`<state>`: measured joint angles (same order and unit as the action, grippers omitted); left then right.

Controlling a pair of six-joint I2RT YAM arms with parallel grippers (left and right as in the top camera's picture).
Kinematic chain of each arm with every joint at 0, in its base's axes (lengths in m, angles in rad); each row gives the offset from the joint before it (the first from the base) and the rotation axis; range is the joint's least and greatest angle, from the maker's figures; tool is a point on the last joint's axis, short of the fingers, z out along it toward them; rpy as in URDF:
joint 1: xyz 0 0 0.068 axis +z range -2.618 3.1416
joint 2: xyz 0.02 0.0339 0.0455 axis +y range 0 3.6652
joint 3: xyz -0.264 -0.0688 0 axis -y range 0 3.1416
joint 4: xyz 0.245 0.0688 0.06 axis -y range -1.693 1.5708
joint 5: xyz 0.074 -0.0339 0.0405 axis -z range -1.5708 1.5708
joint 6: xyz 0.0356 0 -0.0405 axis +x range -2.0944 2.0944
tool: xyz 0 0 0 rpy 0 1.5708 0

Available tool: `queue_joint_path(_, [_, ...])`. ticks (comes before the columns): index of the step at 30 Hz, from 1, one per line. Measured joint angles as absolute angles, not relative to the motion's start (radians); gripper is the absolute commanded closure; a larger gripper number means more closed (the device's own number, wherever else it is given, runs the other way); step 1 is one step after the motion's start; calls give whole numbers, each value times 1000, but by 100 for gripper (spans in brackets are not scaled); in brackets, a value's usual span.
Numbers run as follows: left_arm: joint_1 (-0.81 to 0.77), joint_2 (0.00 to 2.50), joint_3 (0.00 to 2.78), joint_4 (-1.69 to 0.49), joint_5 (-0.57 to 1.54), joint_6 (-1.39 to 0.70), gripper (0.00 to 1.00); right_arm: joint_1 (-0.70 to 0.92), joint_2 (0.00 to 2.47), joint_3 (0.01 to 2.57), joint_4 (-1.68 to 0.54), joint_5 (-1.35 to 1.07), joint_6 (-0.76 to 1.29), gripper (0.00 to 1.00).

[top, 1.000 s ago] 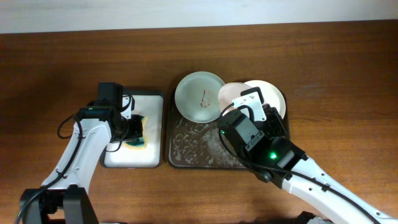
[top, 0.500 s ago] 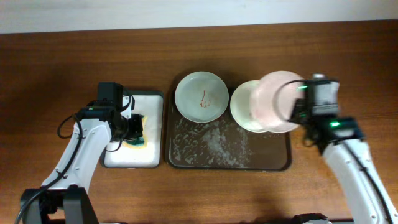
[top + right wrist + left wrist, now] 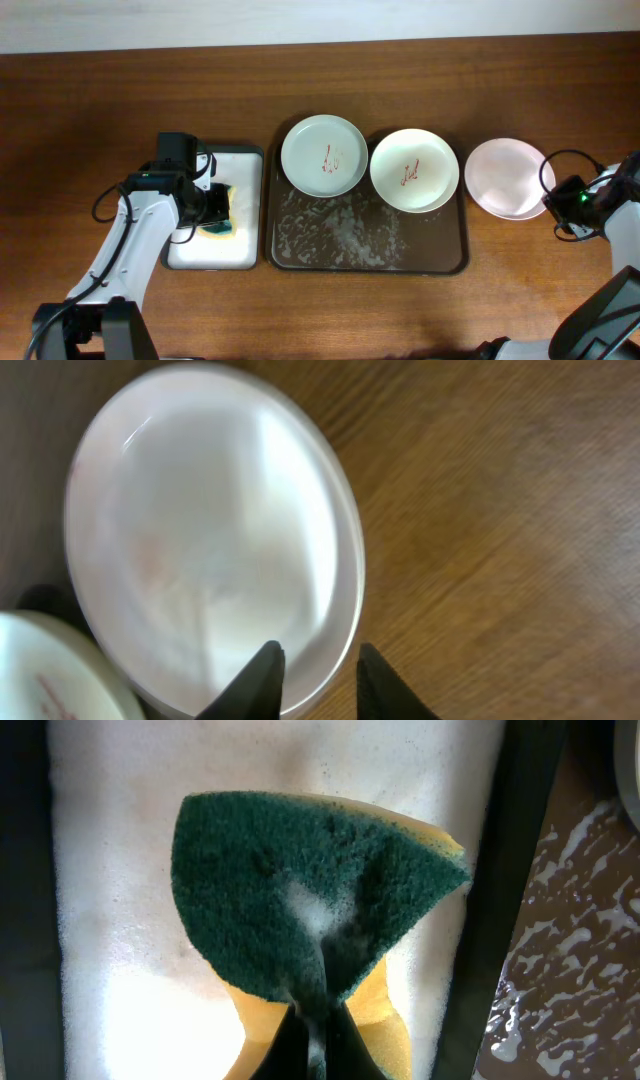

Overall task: Clean dirty plates on tray and stack at the side
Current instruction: 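Move the pink plate to the table right of the tray with right gripper, then grasp the pale green plate edge with the right gripper and tilt it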

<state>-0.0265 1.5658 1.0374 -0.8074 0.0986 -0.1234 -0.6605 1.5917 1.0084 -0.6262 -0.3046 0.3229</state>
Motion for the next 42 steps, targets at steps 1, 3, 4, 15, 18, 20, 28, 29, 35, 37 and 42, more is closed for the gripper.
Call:
queue_joint_path(1, [-27, 1566, 1037, -807, 99, -123, 100, -661, 1592, 1008, -626, -331, 317, 64])
queue_joint_path(3, [-27, 1566, 1037, -807, 99, -123, 100, -655, 1592, 1009, -625, -410, 312, 62])
queue_joint_path(4, [-27, 1566, 1037, -807, 99, -123, 100, -639, 1592, 1010, -627, -449, 302, 62])
queue_joint_path(15, [-27, 1566, 1037, -804, 99, -123, 100, 107, 1575, 1092, -593, -419, 156, 63])
queue_joint_path(18, [-27, 1566, 1037, -804, 99, -123, 100, 237, 1619, 1094, -527, -377, 211, 63])
queue_joint_path(20, [-27, 1566, 1037, -804, 99, -123, 100, 299, 1688, 1095, -463, -348, 287, 64])
queue_joint_path(28, [-27, 1565, 1037, -804, 99, -124, 100, 370, 1877, 1096, -302, -273, 564, 69])
queue_joint_path(29, [-27, 1565, 1037, -803, 99, -123, 100, 370, 1892, 1096, -287, -270, 591, 75])
queue_joint_path(35, [-27, 1565, 1037, -804, 99, -124, 100, 370, 1920, 1101, -316, -281, 654, 84])
queue_joint_path(37, [-27, 1565, 1037, -804, 99, -124, 100, 370, 1920, 1109, -362, -293, 642, 89])
queue_joint_path(42, [-27, 1565, 1037, -803, 99, -124, 100, 370, 1877, 1109, -549, -307, 484, 96])
